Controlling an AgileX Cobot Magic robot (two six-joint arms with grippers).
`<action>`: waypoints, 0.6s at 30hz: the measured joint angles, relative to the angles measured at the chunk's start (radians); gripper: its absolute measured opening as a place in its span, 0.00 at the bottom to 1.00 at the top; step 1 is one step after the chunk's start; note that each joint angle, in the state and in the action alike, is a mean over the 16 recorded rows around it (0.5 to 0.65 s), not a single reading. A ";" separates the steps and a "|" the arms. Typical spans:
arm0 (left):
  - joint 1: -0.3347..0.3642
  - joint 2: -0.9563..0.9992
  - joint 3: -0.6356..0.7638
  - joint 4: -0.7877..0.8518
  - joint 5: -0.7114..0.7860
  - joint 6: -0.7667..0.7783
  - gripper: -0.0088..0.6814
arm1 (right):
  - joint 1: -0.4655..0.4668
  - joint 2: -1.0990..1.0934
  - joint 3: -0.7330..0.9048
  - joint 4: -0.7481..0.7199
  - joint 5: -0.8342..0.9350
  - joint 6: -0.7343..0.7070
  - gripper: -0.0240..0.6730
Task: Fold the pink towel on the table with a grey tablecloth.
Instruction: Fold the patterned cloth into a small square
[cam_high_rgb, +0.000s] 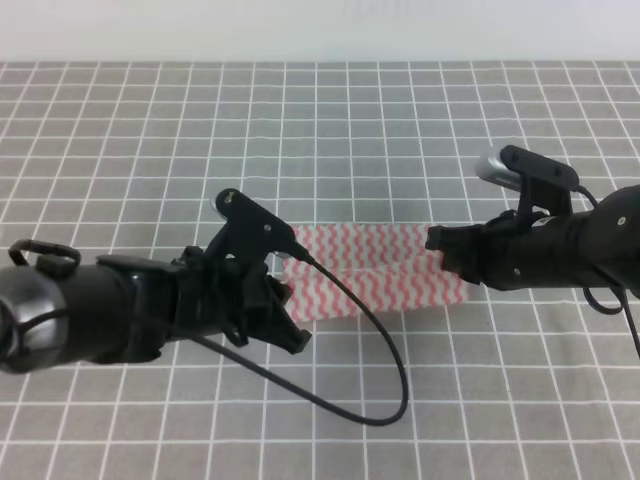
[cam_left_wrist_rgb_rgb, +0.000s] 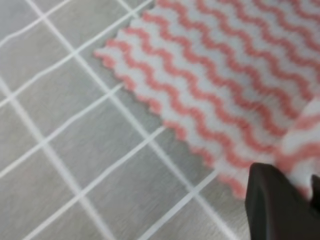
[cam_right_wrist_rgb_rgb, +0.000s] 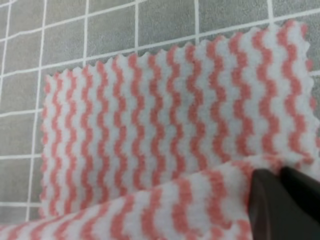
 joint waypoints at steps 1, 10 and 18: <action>0.004 0.005 -0.005 0.000 0.005 -0.004 0.01 | -0.002 0.003 0.000 0.000 0.000 0.000 0.03; 0.017 0.050 -0.048 0.002 0.019 -0.011 0.01 | -0.012 0.040 0.000 0.004 -0.003 0.000 0.03; 0.019 0.074 -0.073 0.002 0.003 -0.011 0.01 | -0.016 0.058 -0.002 0.006 -0.009 0.001 0.03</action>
